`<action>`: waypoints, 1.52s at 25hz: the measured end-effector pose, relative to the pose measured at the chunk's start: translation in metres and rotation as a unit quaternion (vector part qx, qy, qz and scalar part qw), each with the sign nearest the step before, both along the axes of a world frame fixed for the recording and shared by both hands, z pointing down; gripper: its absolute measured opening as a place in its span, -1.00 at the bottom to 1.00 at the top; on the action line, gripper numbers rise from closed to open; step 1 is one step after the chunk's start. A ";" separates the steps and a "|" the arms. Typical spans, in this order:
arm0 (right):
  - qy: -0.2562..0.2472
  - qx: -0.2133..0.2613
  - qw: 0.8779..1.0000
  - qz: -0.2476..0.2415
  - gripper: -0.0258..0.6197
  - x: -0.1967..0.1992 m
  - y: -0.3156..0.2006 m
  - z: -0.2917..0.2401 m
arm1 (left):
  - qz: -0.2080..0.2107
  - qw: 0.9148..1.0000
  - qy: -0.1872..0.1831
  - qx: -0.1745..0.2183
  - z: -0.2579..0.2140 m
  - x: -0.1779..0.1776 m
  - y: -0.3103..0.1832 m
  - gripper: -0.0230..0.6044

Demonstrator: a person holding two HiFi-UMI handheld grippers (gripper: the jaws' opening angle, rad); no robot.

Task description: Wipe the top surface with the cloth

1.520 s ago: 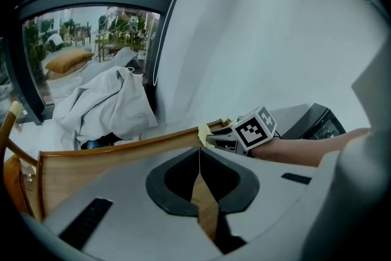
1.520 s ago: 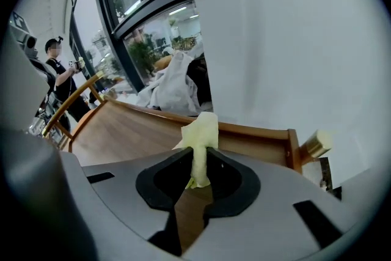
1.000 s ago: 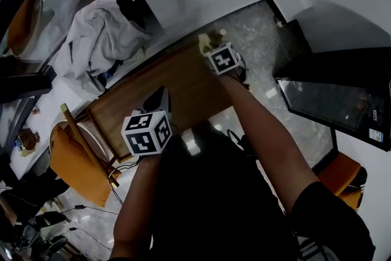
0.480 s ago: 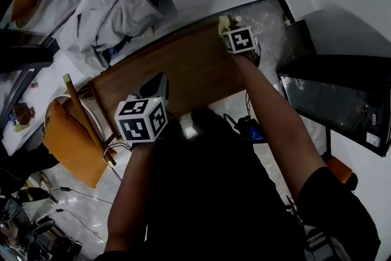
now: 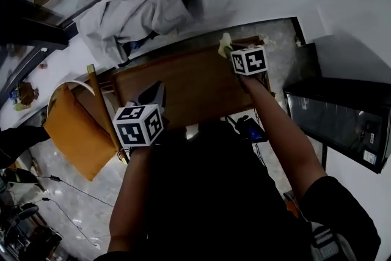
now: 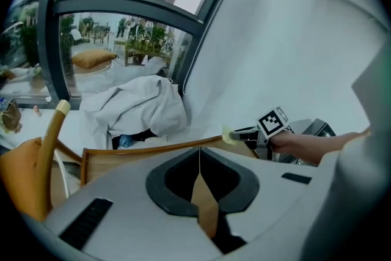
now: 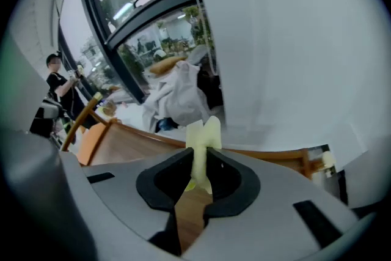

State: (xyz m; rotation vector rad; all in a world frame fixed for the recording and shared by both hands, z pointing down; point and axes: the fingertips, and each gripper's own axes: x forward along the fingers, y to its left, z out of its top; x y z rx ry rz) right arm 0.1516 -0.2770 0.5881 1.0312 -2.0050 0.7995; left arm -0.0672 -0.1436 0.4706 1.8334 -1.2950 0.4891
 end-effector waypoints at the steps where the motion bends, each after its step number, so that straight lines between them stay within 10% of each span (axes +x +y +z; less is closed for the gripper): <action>1: -0.026 -0.004 1.000 -0.016 -0.71 -0.029 0.012 -0.004 | -0.005 1.000 0.000 0.000 -0.001 -0.009 0.004 -0.88; 8: -0.169 -0.052 0.972 -0.155 -0.71 -0.250 0.103 -0.024 | -0.043 0.999 -0.012 -0.002 -0.006 -0.085 0.035 -0.88; 16: -0.170 -0.085 0.956 -0.224 -0.71 -0.386 0.152 0.012 | -0.051 0.998 -0.038 0.004 -0.013 -0.156 0.083 -0.88; 26: -0.118 -0.083 0.956 -0.256 -0.71 -0.435 0.166 0.059 | -0.041 0.999 -0.029 -0.015 0.003 -0.195 0.111 -0.88; 38: -0.088 -0.065 0.957 -0.268 -0.71 -0.395 0.156 0.069 | -0.002 1.000 -0.027 -0.004 -0.003 -0.155 0.074 -0.88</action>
